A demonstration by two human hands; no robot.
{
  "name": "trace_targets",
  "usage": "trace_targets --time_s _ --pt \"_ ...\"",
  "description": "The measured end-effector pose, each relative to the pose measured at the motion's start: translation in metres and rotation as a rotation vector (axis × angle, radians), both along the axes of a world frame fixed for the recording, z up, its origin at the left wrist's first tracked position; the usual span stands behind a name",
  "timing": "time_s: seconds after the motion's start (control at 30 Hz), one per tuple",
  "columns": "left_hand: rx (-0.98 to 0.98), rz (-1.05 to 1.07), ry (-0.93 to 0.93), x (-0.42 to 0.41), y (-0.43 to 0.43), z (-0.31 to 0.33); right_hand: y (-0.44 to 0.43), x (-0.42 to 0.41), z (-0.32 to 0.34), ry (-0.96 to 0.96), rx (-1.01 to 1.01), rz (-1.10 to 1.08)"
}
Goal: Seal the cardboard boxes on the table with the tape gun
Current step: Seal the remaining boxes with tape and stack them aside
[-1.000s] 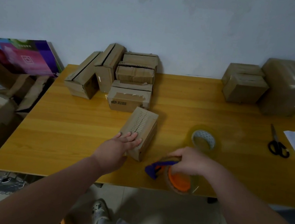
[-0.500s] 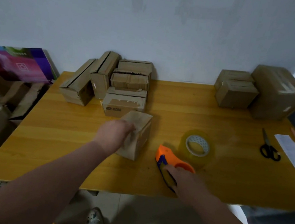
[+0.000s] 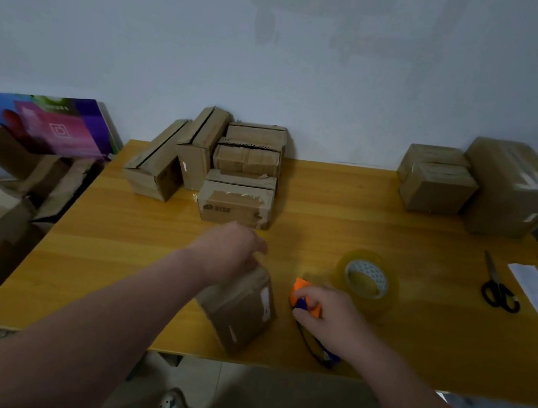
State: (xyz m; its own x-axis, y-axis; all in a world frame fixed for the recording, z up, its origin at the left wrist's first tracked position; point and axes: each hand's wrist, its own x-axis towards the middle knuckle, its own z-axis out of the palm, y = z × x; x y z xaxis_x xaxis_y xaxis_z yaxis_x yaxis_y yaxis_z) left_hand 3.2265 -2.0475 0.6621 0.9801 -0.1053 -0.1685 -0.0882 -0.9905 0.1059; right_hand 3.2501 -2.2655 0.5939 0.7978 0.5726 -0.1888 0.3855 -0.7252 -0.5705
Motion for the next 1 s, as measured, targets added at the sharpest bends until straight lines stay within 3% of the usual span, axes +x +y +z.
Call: trace_targets --time_s 0.1,0.2,0.37,0.53,0.73,0.87,1.0 --pt "0.004 0.030 -0.246 -0.024 -0.006 -0.009 0.005 -0.002 0.001 0.014 0.014 -0.003" --pt "-0.131 -0.106 -0.410 -0.047 0.000 -0.026 0.008 -0.005 0.002 0.001 0.058 -0.019" --pt "-0.257 -0.158 -0.324 -0.074 0.008 -0.055 0.014 -0.009 0.003 0.022 0.128 -0.089" --pt "-0.355 -0.111 -0.296 -0.080 0.011 -0.073 0.026 -0.010 -0.002 0.297 0.291 -0.178" --pt "-0.359 -0.114 -0.354 -0.082 0.002 -0.081 0.042 -0.017 -0.013 0.389 0.391 -0.350" --pt "-0.345 -0.119 -0.380 -0.081 0.002 -0.085 0.051 -0.019 -0.013 0.357 0.382 -0.417" --pt "-0.325 -0.126 -0.387 -0.081 0.002 -0.088 0.056 -0.020 -0.009 0.152 0.351 -0.395"
